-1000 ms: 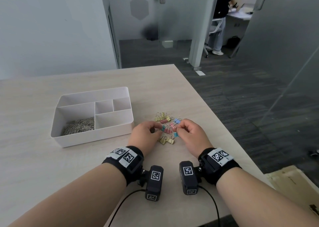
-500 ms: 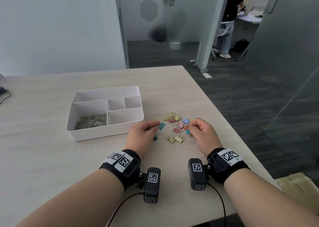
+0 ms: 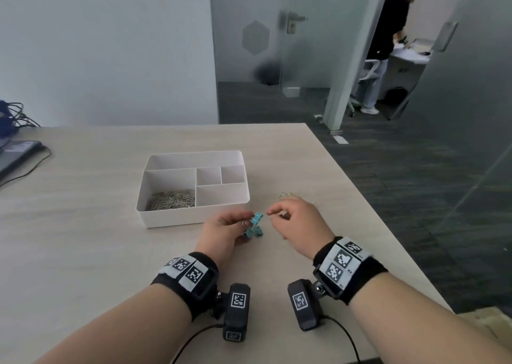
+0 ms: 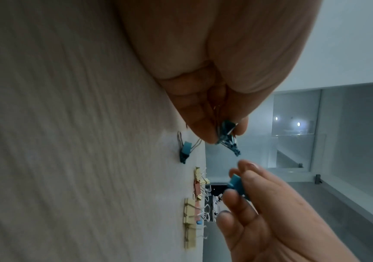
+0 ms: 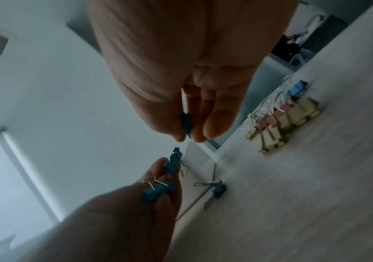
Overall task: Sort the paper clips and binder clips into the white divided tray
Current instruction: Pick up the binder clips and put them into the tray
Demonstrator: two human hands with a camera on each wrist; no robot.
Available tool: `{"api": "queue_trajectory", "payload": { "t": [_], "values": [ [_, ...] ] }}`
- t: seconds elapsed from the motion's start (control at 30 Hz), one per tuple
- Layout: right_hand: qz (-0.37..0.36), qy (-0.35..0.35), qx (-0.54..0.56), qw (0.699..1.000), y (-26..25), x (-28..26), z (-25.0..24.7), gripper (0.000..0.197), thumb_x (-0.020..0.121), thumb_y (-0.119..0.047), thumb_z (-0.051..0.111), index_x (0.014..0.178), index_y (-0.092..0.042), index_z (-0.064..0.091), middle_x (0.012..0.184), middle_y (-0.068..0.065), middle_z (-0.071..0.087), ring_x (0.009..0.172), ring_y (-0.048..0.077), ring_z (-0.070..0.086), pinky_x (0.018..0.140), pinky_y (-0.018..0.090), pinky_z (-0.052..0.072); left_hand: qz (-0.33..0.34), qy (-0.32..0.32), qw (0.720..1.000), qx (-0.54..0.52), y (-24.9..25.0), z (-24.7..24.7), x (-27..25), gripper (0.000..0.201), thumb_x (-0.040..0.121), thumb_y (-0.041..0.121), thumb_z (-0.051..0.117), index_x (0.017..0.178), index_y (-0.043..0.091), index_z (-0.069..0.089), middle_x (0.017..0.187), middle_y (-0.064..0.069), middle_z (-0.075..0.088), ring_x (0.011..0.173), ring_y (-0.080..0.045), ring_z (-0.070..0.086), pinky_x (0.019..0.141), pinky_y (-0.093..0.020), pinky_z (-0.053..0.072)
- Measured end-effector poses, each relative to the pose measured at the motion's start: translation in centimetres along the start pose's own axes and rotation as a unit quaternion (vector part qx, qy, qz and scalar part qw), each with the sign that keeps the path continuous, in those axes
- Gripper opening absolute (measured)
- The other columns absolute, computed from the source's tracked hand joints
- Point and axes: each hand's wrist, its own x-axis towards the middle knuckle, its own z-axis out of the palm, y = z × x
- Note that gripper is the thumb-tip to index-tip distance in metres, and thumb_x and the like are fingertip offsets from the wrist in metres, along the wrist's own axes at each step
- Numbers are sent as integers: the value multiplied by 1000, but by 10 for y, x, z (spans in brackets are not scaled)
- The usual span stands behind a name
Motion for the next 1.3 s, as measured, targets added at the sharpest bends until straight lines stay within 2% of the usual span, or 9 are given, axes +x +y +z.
{"api": "queue_trajectory", "payload": {
  "t": [0.1,0.2,0.33,0.5,0.73,0.87,1.07,1.17,1.3],
  "values": [
    [6,-62,-111,992,-3,13,13,20,90,-20,63,106,-20,76,110,-4,63,96,12,61,92,30,50,-32,-1,999,-37,6,-13,-7,26,89,-17,57,91,4,73,80,-7,77,63,-16,67,54,-23,55],
    [40,-102,-171,979,-5,22,21,27,88,-26,68,113,-19,74,118,0,62,108,18,61,96,32,48,-68,-3,995,-66,11,-25,-13,27,88,-19,55,91,2,72,80,-8,76,59,-14,67,53,-22,56],
    [55,-151,-205,966,-16,28,34,40,81,-42,75,117,-25,72,116,0,59,105,19,61,95,33,50,-105,11,991,-88,19,-44,-18,33,90,-21,47,96,1,70,82,-10,74,60,-15,68,52,-22,57],
    [35,-173,-218,960,-20,31,40,26,85,-29,71,110,-25,75,116,2,60,102,20,63,91,27,50,-114,5,988,-103,36,-56,-19,39,91,-22,40,100,2,70,83,-11,70,71,-18,66,55,-22,58],
    [60,-104,-28,992,-30,29,34,17,83,-26,77,99,-21,75,85,-7,69,62,11,64,62,25,55,2,36,992,119,88,-63,14,40,85,-21,52,90,12,74,101,-12,73,89,-22,70,68,-25,60],
    [56,-22,92,994,-47,44,28,16,84,-28,78,99,-22,74,90,-3,71,60,10,63,63,25,56,67,46,952,296,104,-59,32,39,88,-12,52,87,22,73,96,-3,73,83,-18,71,62,-20,55],
    [49,-33,-30,998,-50,71,38,26,85,-37,74,110,-29,71,106,-12,71,97,10,65,84,26,50,105,3,844,526,109,-41,43,42,86,-3,49,99,26,77,96,5,74,88,-16,68,81,-29,57],
    [47,-54,-74,995,-47,73,41,29,86,-35,69,114,-31,70,113,-12,71,104,11,65,92,30,52,120,-16,826,550,103,-37,41,38,87,-1,51,99,22,78,99,3,73,92,-17,65,82,-28,55],
    [44,-26,-54,997,-40,65,35,20,88,-30,67,108,-32,73,108,-13,72,97,9,66,89,28,52,138,-11,816,562,94,-39,40,34,88,5,52,99,25,77,103,3,70,98,-17,63,88,-27,51]
  ]
}}
